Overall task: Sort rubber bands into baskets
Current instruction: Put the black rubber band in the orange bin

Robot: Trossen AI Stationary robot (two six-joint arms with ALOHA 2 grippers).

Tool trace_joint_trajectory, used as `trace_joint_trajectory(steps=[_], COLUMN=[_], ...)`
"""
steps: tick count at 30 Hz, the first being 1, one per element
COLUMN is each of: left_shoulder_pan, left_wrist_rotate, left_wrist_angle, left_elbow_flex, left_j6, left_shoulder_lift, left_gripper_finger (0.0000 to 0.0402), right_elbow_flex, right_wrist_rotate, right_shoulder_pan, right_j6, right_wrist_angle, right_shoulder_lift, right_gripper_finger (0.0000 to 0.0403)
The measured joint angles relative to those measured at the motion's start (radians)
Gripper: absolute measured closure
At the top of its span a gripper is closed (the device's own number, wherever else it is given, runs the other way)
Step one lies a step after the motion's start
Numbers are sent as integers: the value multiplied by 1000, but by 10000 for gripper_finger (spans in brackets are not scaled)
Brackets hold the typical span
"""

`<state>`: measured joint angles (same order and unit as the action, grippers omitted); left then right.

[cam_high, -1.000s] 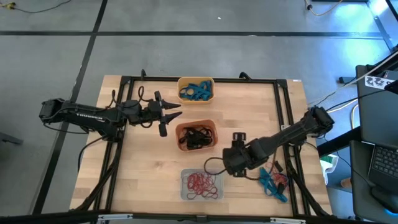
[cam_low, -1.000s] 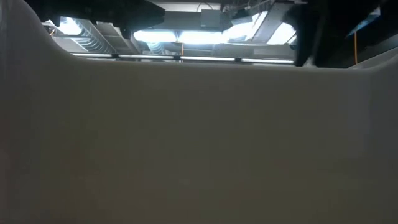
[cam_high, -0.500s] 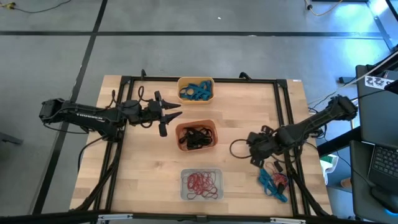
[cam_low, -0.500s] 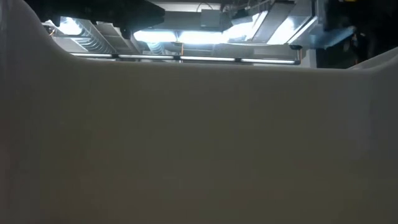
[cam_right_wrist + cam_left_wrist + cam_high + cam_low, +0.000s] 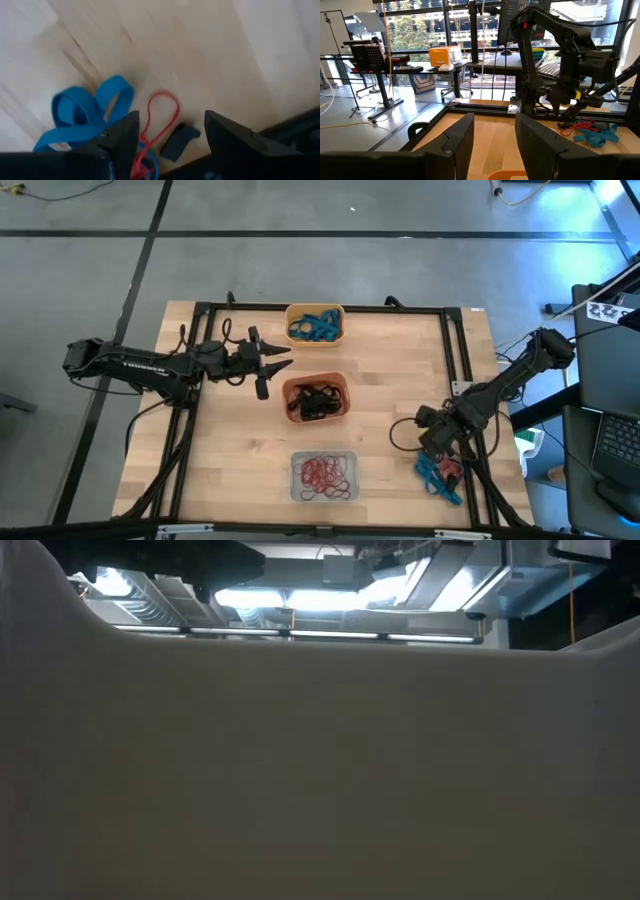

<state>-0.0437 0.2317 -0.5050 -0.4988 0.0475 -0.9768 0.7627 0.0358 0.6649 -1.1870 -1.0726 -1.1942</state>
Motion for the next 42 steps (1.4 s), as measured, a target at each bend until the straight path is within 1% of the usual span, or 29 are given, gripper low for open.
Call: trace_joint_trajectory(steps=[5,9,11,16,21,25,31,35,42], left_shoulder_pan=[0,0,0,0,0,0,0,0,0], left_wrist_rotate=[0,0,0,0,0,0,0,0,0], left_wrist_angle=[0,0,0,0,0,0,0,0,0], left_elbow_flex=[0,0,0,0,0,0,0,0,0], left_j6=[0,0,-1,-4,-5,-5,-6,-7,-7], left_shoulder_lift=[0,0,0,0,0,0,0,0,0], left_gripper_finger=[260,260,260,260,260,260,260,260,260], right_elbow_flex=[-39,-92,-121,-182,-228,-247,-283,-290,-290], right_wrist_rotate=[49,145,175,183,184,176,177,186,194], right_shoulder_pan=[42,43,43,43,43,42,42,41,41], right_j6=[-114,-188,-206,-242,-299,-313,-335,-336,-315], right_wrist_angle=[1,16,49,140,161,168,254,265,268], right_shoulder_lift=[0,-1,-1,-1,-1,-1,-1,1,1], right_gripper_finger=[178,178,178,178,178,178,181,209,294])
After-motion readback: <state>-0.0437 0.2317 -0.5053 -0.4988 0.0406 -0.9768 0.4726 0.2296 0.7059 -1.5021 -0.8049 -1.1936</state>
